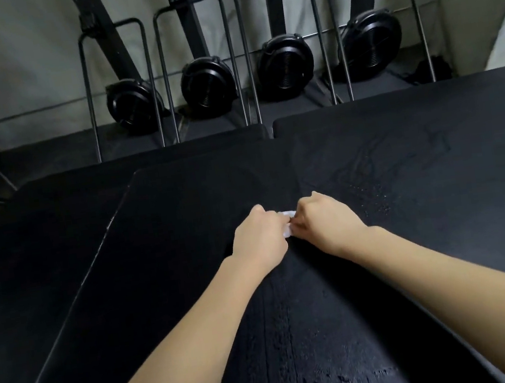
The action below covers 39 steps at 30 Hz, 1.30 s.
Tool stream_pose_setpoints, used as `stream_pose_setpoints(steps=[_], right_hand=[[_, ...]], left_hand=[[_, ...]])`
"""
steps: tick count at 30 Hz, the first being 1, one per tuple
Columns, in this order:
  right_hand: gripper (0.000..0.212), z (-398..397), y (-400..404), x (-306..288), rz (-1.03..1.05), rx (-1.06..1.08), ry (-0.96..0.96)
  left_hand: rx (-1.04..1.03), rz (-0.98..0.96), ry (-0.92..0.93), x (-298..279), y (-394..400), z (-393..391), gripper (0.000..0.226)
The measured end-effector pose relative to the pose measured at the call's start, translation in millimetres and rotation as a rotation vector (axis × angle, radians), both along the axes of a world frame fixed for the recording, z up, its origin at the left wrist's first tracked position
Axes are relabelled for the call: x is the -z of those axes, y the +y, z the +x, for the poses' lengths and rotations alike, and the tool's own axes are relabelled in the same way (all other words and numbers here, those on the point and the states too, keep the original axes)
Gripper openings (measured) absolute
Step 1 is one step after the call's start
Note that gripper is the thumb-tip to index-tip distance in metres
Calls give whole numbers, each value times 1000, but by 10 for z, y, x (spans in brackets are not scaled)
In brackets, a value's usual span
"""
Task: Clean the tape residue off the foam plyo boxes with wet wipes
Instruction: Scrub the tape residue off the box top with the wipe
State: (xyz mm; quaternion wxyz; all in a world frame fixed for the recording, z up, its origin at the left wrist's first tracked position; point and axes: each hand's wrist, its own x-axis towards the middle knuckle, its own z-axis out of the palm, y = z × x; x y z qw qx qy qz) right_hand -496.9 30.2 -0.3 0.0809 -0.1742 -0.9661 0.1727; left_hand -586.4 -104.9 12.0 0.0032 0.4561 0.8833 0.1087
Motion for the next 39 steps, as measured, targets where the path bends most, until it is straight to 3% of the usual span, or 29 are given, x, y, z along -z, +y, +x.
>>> stream_pose_setpoints(steps=[9, 16, 20, 26, 31, 36, 39], right_hand=[[39, -336, 254, 238, -19, 61, 67], [47, 610, -327, 165, 51, -93, 93], [19, 1208, -787, 206, 157, -124, 279], [44, 1679, -1169, 318, 220, -115, 344], [12, 1551, -1099, 205, 218, -139, 294], [29, 1451, -1084, 118, 163, -95, 141], [23, 1622, -1182, 154, 145, -102, 190]], left_hand=[[18, 7, -1, -116, 217, -124, 39], [47, -25, -3, -17, -500, 573, 47], [23, -36, -27, 6, -964, 1127, 40], [-25, -14, -24, -11, -1403, 1692, 40], [-13, 22, -52, -110, -1299, 1601, 30], [-30, -29, -51, -118, -1189, 1495, 34], [-32, -64, -21, -118, -1302, 1616, 31]])
